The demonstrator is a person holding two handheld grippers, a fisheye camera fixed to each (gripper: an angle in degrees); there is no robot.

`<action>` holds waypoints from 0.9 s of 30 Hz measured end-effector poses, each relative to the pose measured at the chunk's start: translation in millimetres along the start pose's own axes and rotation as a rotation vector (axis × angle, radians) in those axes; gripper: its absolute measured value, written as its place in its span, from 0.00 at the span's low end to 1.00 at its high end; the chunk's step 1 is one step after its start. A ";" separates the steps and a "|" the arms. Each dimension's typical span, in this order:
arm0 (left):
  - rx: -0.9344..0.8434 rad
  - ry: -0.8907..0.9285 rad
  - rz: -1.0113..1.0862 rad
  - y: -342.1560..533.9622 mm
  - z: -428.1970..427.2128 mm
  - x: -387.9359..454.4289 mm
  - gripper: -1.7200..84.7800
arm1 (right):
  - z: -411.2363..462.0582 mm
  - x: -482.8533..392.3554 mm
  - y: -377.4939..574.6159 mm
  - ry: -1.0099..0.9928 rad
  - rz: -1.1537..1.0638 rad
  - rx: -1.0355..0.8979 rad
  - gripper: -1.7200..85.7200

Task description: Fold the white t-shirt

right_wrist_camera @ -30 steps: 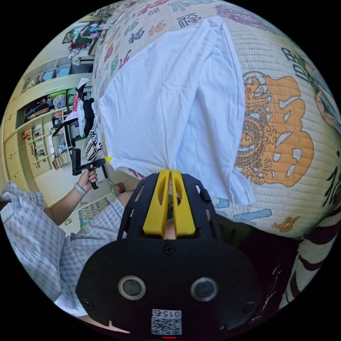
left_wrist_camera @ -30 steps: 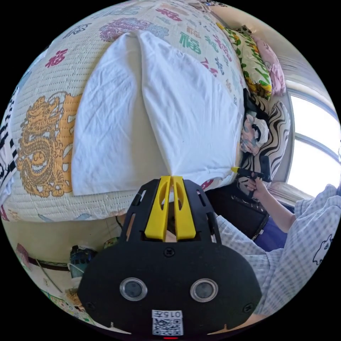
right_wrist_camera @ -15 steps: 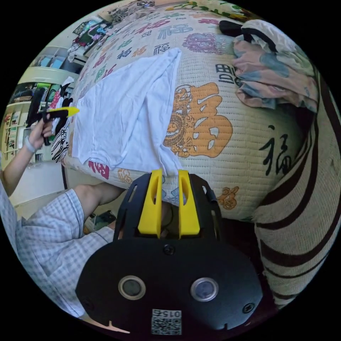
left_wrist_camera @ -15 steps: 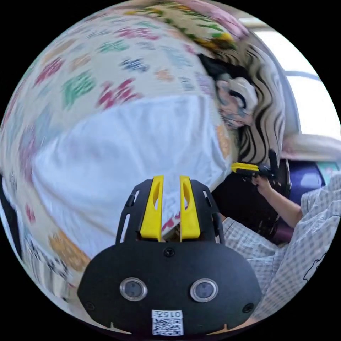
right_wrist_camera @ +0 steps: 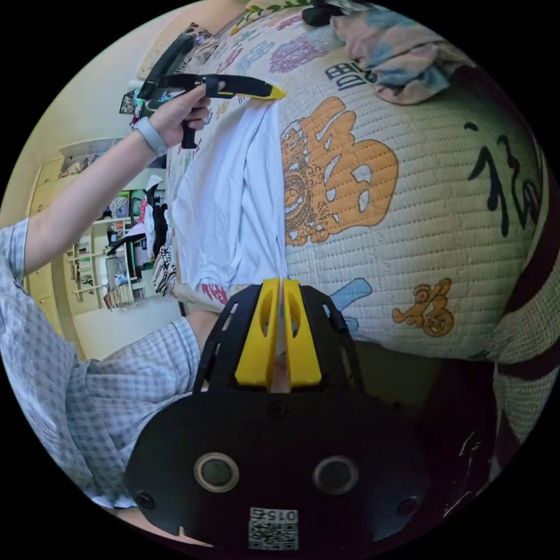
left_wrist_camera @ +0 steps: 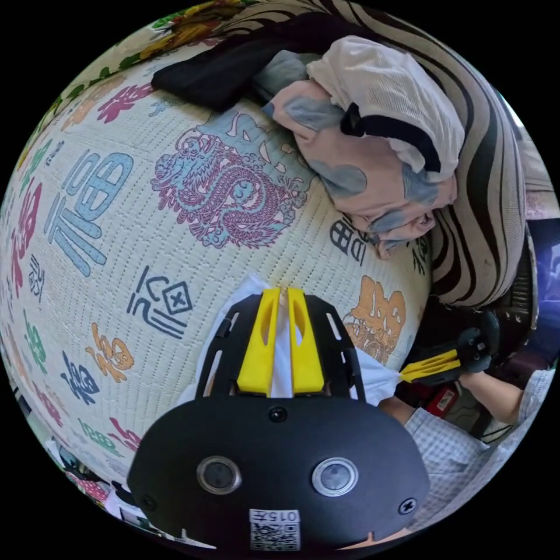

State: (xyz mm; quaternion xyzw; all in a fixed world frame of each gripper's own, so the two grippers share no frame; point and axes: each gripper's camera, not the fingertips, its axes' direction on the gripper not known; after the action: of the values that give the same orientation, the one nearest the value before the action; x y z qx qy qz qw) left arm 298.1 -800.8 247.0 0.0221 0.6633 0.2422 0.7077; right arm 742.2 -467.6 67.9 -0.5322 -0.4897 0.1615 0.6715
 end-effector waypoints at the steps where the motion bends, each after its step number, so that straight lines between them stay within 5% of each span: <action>1: 0.018 0.054 -0.027 2.6 -1.1 -7.3 0.02 | -1.9 -0.1 4.0 -0.034 0.021 0.022 0.02; 9: 0.092 -0.032 -0.068 16.7 -6.0 -2.6 0.01 | 18.1 -8.7 2.6 0.006 0.142 0.071 0.02; 17: 0.311 0.242 -0.089 74.9 -52.8 -26.3 0.02 | 5.0 -60.1 17.2 -0.051 0.206 -0.010 0.07; 23: 0.515 0.330 -0.378 249.6 -94.1 -46.7 0.05 | 10.4 -169.6 0.0 0.054 -0.029 -0.204 0.07; 27: 0.490 0.255 -0.812 422.9 -82.4 -60.9 0.07 | 47.2 -264.0 -42.5 0.087 -0.343 -0.294 0.07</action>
State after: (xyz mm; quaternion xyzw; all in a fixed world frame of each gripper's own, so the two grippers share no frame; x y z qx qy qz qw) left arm 87.2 -474.5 442.8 -0.1025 0.7372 -0.2156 0.6321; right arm 566.5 -652.5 -25.4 -0.5398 -0.5616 -0.0510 0.6250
